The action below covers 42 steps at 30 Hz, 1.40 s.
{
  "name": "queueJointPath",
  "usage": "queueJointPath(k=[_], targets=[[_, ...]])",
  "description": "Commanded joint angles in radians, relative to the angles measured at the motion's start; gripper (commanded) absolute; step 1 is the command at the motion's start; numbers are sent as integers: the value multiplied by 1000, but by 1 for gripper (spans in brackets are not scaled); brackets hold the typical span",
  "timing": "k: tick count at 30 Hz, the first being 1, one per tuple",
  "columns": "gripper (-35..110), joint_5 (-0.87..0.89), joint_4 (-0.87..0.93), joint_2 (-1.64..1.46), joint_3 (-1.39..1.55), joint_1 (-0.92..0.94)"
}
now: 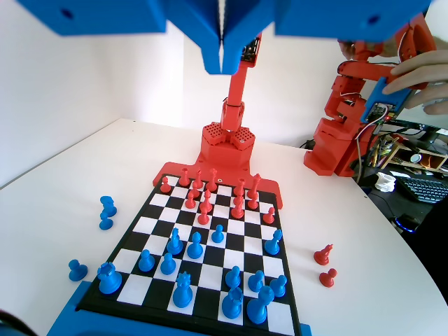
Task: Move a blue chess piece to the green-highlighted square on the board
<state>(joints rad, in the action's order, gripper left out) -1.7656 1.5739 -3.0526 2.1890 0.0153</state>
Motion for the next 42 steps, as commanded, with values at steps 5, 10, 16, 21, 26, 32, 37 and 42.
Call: queueJointPath(k=[5,10,16,21,26,32,37,42], targets=[[1,-3,-3,-3,-9,12],[1,-51,-5,-2,-15,6],[1,-130,0,97,-69,-20],[1,-221,3,291,-192,-63],[1,-328,-18,456,-227,-86],[1,-518,-104,549,-172,-52],[1,-762,-129,581,-75,21],[1,-888,-123,672,-28,64]])
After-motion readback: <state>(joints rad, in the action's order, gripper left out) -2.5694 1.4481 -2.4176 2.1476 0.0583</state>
